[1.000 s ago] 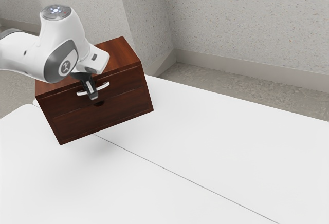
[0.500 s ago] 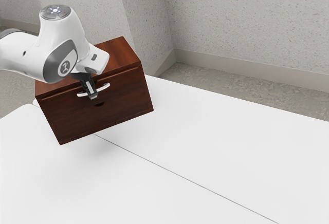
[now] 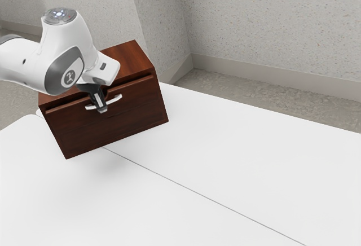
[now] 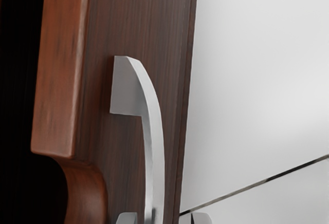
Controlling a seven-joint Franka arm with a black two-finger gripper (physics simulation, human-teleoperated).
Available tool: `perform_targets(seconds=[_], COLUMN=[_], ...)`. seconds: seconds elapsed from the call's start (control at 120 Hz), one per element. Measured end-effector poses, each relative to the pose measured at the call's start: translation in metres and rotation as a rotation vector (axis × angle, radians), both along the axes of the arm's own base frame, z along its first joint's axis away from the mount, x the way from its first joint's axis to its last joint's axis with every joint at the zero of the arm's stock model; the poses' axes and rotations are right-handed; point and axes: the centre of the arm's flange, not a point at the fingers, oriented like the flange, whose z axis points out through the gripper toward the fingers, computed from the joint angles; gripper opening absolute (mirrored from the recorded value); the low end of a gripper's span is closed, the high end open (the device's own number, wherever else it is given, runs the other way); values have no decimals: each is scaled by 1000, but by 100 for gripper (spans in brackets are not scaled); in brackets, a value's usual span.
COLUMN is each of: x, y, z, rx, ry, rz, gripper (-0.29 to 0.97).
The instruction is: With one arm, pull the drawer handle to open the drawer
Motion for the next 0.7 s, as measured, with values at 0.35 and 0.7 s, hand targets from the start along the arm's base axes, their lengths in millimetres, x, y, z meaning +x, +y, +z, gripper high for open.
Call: perform_targets(seconds=[0.35,0.7], x=[-8,-18], y=[-13,-24], z=[-1,0], rx=[-13,-25], ry=[3,1], rz=[-13,-20], gripper=[3,3])
